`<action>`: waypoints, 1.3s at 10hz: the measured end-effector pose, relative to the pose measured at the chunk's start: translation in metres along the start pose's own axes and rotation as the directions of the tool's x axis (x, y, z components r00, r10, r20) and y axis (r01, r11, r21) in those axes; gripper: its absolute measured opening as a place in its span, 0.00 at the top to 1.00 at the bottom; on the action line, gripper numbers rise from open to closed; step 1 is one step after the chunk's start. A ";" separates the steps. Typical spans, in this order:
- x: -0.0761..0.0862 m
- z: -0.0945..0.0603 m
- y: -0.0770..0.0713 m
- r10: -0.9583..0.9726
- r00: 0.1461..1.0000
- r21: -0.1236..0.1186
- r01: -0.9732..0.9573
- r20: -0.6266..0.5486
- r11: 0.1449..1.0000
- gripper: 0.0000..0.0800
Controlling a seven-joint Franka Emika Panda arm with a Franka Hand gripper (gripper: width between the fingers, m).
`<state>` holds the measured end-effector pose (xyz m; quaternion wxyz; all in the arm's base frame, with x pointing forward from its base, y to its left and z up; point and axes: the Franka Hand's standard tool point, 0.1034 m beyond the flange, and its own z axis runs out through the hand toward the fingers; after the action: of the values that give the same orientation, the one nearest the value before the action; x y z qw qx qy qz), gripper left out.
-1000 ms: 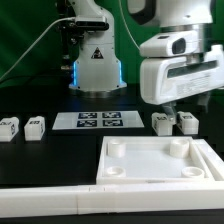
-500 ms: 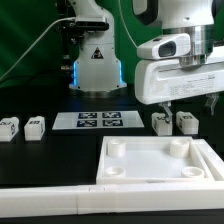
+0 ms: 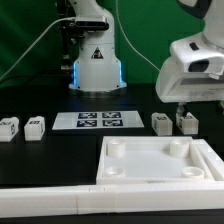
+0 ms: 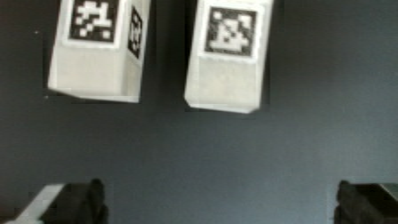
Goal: Assemble one leg
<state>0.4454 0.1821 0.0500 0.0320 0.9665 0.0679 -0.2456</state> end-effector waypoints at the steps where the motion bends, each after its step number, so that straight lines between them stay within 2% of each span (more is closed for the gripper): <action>1: -0.007 0.003 0.003 0.004 0.994 -0.016 -0.002 0.113 1.000 0.19; 2: -0.006 0.004 0.005 0.007 0.979 -0.027 -0.002 0.203 1.000 0.19; 3: -0.009 0.007 0.005 0.038 0.956 -0.047 -0.025 0.292 0.999 0.19; 4: -0.017 0.012 0.004 0.093 0.901 -0.092 -0.060 0.424 0.994 0.19; 5: -0.005 0.017 -0.004 0.134 0.897 -0.108 -0.098 0.421 0.989 0.19; 6: -0.010 0.017 -0.006 0.154 0.891 -0.121 -0.113 0.426 0.986 0.19; 10: -0.013 0.027 -0.008 0.153 0.891 -0.125 -0.110 0.427 0.986 0.19; 12: -0.020 0.039 -0.011 0.156 0.885 -0.135 -0.107 0.438 0.985 0.19; 13: -0.021 0.043 -0.006 0.165 0.879 -0.133 -0.117 0.448 0.984 0.19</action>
Offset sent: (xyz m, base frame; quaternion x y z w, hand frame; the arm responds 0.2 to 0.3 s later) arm -0.0090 0.0085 -0.0059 -0.0334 -0.3608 0.1181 0.9245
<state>0.4058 0.1817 0.0220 0.1143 0.8810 0.0002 -0.4591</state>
